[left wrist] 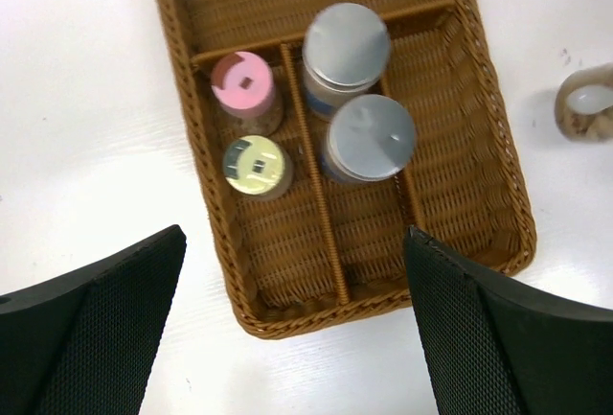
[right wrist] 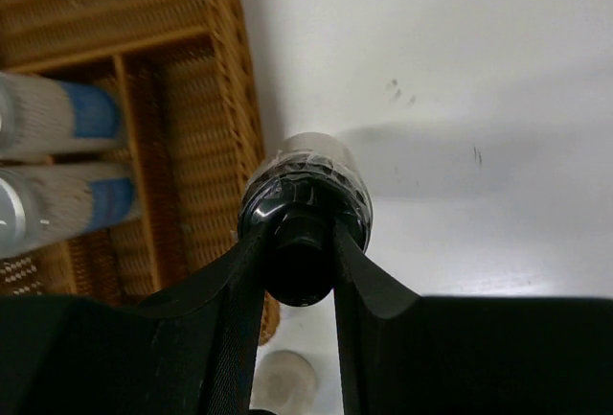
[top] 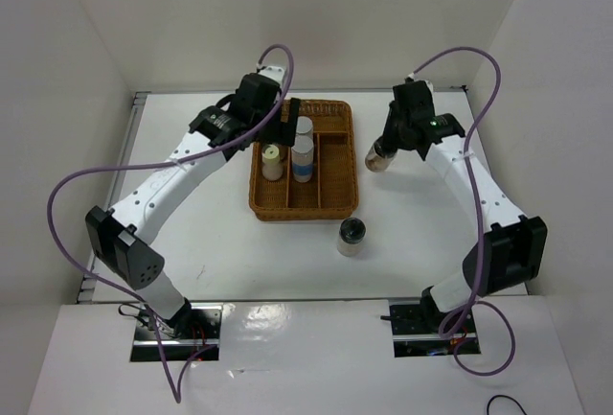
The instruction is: Organize the condiment bottles
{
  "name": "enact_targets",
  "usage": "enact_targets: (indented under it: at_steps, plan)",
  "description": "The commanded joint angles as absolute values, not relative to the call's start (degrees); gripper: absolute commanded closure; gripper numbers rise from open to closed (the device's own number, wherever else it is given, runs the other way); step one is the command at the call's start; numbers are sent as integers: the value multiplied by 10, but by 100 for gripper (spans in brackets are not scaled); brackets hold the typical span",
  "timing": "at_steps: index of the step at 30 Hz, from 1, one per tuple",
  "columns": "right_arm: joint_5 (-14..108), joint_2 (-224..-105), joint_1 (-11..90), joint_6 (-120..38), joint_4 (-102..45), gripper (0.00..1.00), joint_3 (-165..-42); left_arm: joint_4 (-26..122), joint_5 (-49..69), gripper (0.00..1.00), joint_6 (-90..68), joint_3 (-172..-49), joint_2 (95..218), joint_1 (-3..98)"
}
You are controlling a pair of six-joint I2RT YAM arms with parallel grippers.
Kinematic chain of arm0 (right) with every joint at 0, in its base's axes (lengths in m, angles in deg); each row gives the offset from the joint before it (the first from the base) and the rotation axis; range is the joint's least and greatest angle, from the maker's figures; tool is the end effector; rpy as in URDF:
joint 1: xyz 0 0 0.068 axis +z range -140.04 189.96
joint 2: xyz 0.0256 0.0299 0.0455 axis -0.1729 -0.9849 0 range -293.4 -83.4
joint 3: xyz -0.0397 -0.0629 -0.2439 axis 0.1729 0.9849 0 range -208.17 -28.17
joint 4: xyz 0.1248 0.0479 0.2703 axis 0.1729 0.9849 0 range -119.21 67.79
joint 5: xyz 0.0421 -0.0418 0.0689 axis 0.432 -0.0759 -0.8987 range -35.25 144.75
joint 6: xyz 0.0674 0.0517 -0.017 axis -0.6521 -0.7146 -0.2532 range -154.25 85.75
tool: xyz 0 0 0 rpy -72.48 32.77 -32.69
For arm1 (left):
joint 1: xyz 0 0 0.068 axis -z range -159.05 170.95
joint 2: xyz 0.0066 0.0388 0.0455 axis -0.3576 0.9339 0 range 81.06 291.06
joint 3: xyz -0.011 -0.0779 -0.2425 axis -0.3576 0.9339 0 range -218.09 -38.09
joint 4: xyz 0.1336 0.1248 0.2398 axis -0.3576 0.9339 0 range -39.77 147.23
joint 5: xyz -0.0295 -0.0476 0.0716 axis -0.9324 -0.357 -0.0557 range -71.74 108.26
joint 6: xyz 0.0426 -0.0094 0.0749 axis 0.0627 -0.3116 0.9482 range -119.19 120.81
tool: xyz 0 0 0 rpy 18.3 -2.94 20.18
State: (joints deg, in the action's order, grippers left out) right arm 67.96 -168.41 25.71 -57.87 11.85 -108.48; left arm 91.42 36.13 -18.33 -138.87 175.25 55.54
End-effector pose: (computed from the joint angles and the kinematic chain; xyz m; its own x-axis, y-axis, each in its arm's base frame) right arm 0.3837 0.0900 0.2879 -0.6762 0.2145 -0.7048 0.1747 0.9761 0.1294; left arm 0.3734 -0.2290 0.3675 -0.5507 0.0006 -0.8347 0.1606 0.9814 -0.1052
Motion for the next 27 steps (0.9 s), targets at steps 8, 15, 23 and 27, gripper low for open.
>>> enact_targets:
  at_steps: [8, 15, 23, 27]
  plan:
    - [682, -1804, 334, -540, 117, 100, -1276, 841, 223, 0, -222, -1280, 1639, 391]
    - [687, -1883, 346, -520, 86, 100, -1321, 841, 194, 0, -205, -1238, 1608, 319]
    - [674, -1948, 346, -509, 66, 100, -1352, 841, 157, 0, -200, -1222, 1589, 275]
    - [668, -1985, 346, -509, 66, 100, -1379, 841, 157, 0, -200, -1216, 1589, 268]
